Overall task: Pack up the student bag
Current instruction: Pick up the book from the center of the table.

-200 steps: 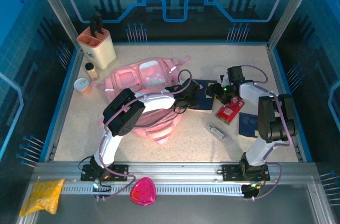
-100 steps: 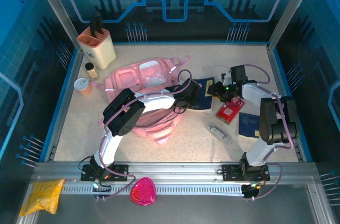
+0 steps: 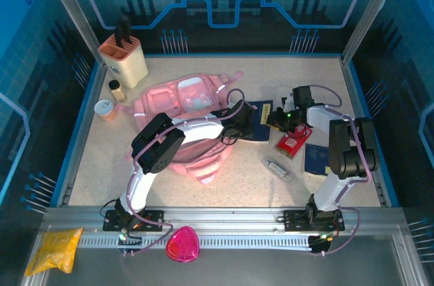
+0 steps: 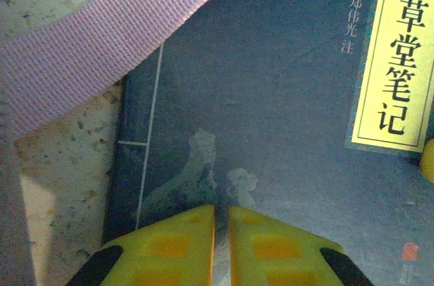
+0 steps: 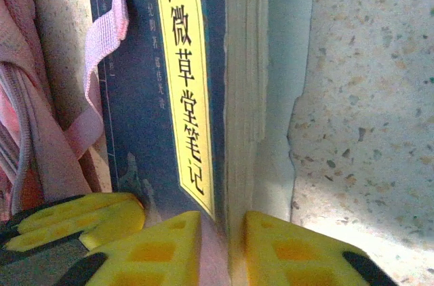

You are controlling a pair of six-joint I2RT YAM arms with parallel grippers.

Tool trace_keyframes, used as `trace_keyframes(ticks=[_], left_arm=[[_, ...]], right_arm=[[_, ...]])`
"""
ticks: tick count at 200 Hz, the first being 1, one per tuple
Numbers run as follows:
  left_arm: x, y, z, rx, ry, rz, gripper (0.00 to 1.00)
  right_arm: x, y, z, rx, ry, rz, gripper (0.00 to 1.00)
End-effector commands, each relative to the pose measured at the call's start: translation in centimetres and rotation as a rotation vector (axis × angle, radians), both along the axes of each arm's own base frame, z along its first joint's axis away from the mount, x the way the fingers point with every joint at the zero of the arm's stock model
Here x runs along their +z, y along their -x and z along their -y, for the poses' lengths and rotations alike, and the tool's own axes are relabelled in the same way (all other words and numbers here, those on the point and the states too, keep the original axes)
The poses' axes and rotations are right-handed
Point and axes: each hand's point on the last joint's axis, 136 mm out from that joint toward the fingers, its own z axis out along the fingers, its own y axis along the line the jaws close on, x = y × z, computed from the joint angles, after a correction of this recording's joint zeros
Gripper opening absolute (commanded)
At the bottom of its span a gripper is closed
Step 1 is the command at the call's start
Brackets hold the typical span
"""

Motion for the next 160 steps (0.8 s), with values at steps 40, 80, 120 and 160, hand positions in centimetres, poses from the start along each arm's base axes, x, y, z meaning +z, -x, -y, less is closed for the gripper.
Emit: trace_keyframes(ticks=[40, 80, 120, 160], left_arm=[[-0.9, 0.0, -0.3, -0.004, -0.02, -0.028, 0.14], [1.5, -0.3, -0.2, -0.008, 0.008, 0.004, 0.19], [5.9, -0.9, -1.2, 0.011, 0.071, 0.064, 0.36], [9.7, -0.3, -3.6, 0.061, 0.156, 0.113, 0.51]], right_arm=[[0.4, -0.4, 0.1, 0.011, -0.009, 0.018, 0.09], [1.7, -0.8, 0.3, -0.003, -0.028, 0.055, 0.0], [3.4, -1.2, 0.3, -0.02, -0.072, 0.09, 0.0], [6.1, -1.6, 0.0, -0.034, -0.14, 0.142, 0.0]])
